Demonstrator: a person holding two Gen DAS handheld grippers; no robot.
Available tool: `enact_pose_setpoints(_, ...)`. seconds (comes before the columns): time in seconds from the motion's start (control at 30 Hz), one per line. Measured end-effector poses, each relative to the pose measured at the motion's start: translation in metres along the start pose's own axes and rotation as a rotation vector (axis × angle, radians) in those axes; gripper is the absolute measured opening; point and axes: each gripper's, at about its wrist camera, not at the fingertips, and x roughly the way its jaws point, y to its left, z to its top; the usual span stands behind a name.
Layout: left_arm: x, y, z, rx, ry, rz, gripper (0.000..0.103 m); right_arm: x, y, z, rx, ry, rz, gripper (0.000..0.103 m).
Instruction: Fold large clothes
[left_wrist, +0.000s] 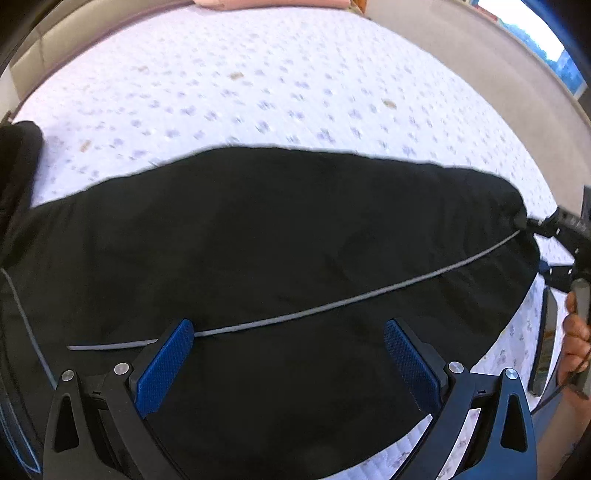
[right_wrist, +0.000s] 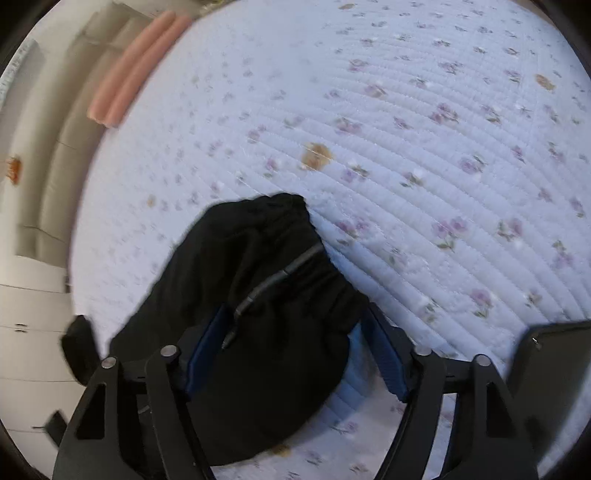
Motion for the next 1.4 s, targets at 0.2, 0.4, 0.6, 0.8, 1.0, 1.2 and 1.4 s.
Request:
enact_pose_setpoints(0.2, -0.004, -0.018, -0.003, 0.035, -0.02, 0.013, 0.085, -0.022, 0.027, -0.004, -0.059, -0.018, 0.084, 0.023)
enact_pose_setpoints(0.4, 0.01, -0.035, -0.004, 0.104, -0.006, 0.032, 0.057, -0.033, 0.052, -0.019, -0.225, -0.062, -0.106, 0.022)
enact_pose_setpoints(0.6, 0.005, -0.031, 0.0, 0.098, -0.006, 0.021, 0.06, -0.004, 0.037, -0.026, -0.179, 0.004, -0.2, 0.022)
enact_pose_setpoints(0.8, -0.048, 0.035, -0.037, -0.023, -0.038, -0.044, 0.06, -0.049, 0.124, -0.06, -0.354, -0.09, -0.144, 0.021)
enact_pose_setpoints(1.0, -0.097, 0.134, -0.096, -0.139, -0.047, 0.049, 0.06, -0.065, 0.25, -0.139, -0.545, -0.076, 0.031, 0.021)
enact_pose_setpoints(1.2, -0.145, 0.243, -0.155, -0.298, -0.033, 0.137, 0.06, -0.028, 0.373, -0.251, -0.738, 0.025, 0.155, 0.021)
enact_pose_setpoints(1.4, -0.174, 0.334, -0.197, -0.411, -0.036, 0.235, 0.06, 0.024, 0.469, -0.372, -0.892, 0.14, 0.234, 0.021)
